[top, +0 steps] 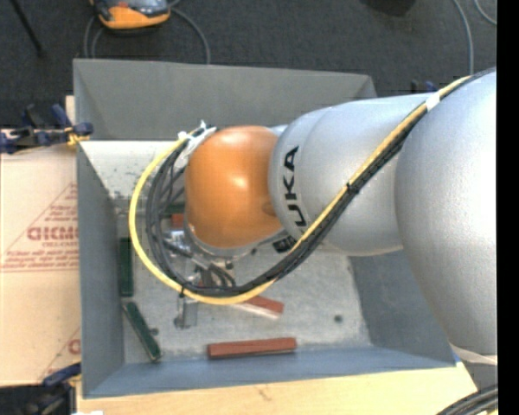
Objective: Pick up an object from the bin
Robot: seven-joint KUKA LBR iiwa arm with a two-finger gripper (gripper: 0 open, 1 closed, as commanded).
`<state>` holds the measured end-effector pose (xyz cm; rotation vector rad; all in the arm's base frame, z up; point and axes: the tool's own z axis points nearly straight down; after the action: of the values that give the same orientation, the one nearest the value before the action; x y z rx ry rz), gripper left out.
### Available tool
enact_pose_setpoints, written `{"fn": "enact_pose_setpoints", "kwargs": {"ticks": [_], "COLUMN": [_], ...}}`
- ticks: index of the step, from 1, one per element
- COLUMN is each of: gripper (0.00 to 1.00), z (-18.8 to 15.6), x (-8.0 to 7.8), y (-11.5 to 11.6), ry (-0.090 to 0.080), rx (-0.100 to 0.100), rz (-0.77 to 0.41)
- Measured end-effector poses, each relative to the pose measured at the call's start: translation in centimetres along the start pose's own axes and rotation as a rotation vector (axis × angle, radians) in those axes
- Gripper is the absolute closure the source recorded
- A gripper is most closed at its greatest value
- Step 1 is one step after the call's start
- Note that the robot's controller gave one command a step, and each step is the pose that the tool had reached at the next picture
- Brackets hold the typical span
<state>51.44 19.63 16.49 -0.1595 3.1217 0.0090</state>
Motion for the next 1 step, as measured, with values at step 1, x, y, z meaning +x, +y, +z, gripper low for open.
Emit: {"fn": "enact_pose_setpoints", "kwargs": {"ticks": [1], "gripper": [1.00], "z": [9.41], "x": [1.42], "y": [-5.19], "ry": [0.014], "rx": [0.004], "rz": [0.093]}}
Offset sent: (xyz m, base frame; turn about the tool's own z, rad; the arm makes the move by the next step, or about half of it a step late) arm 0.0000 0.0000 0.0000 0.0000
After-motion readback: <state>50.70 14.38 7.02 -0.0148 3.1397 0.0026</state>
